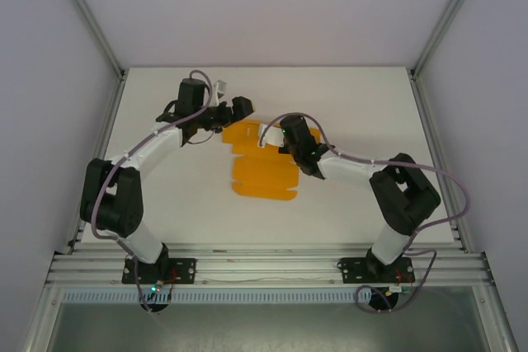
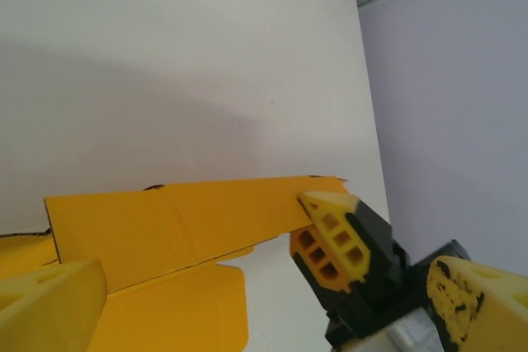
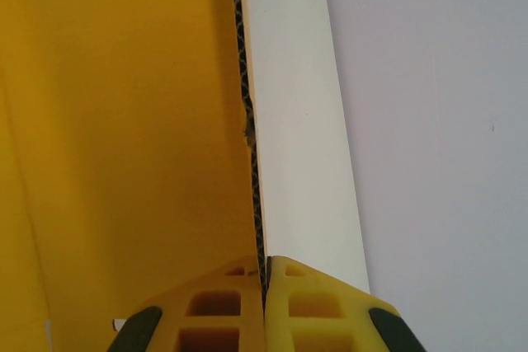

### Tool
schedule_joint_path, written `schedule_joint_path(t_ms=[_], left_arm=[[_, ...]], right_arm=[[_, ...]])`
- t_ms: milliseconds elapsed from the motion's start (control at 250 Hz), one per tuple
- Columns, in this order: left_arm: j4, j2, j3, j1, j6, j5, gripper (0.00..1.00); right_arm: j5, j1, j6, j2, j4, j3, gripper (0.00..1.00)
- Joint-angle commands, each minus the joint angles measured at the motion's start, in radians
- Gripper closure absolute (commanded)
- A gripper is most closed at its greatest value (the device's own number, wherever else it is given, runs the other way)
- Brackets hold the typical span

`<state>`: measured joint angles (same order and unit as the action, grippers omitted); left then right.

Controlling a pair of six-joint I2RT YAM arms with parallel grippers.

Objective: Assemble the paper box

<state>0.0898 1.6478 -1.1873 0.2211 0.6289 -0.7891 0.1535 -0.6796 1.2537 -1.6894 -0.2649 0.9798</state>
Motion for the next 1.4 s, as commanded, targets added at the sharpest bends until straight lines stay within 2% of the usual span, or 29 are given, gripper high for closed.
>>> schedule_joint_path(t_ms=[0,208,388,464,596,716,863,943,1195,1395], left_arm=[[0.024,0.051,-0.053,-0.002,-0.011,-0.012,0.00],[-0.120,0.056,0.011,0.000,0.038,-0.158,0.02],[-0.157,0.042,0.033,0.027,0.051,-0.253,0.04],[-0.104,0.014,0.028,0.032,0.000,-0.214,0.04],[0.100,-0.027,-0.013,0.032,-0.104,0.012,0.03],[0.147,-0.084,0.013,0.022,-0.129,0.149,0.02],[0.098,-0.153,0.064,0.016,-0.129,0.145,0.00],[0.073,-0.158,0.084,0.016,-0.119,0.143,0.00],[-0.081,-0.032,0.033,0.015,-0.082,0.013,0.00],[-0.097,0.054,-0.017,-0.008,-0.083,0.029,0.00]], right_arm=[[-0.044,-0.004,-0.034,0.056,-0.030,-0.010,1.00],[-0.038,-0.004,-0.067,0.053,-0.084,-0.022,1.00],[-0.047,-0.004,-0.086,0.051,-0.133,-0.021,1.00],[-0.046,-0.003,-0.085,0.055,-0.141,-0.027,1.00],[-0.060,0.004,-0.104,0.075,-0.106,-0.030,1.00],[-0.052,0.022,-0.119,0.086,-0.062,-0.028,1.00],[-0.142,0.087,-0.203,0.085,-0.027,-0.022,1.00],[-0.154,0.090,-0.191,0.080,-0.038,-0.030,1.00],[-0.264,0.090,-0.196,0.089,0.006,-0.019,1.00],[-0.348,0.089,-0.159,0.113,0.016,-0.040,1.00]])
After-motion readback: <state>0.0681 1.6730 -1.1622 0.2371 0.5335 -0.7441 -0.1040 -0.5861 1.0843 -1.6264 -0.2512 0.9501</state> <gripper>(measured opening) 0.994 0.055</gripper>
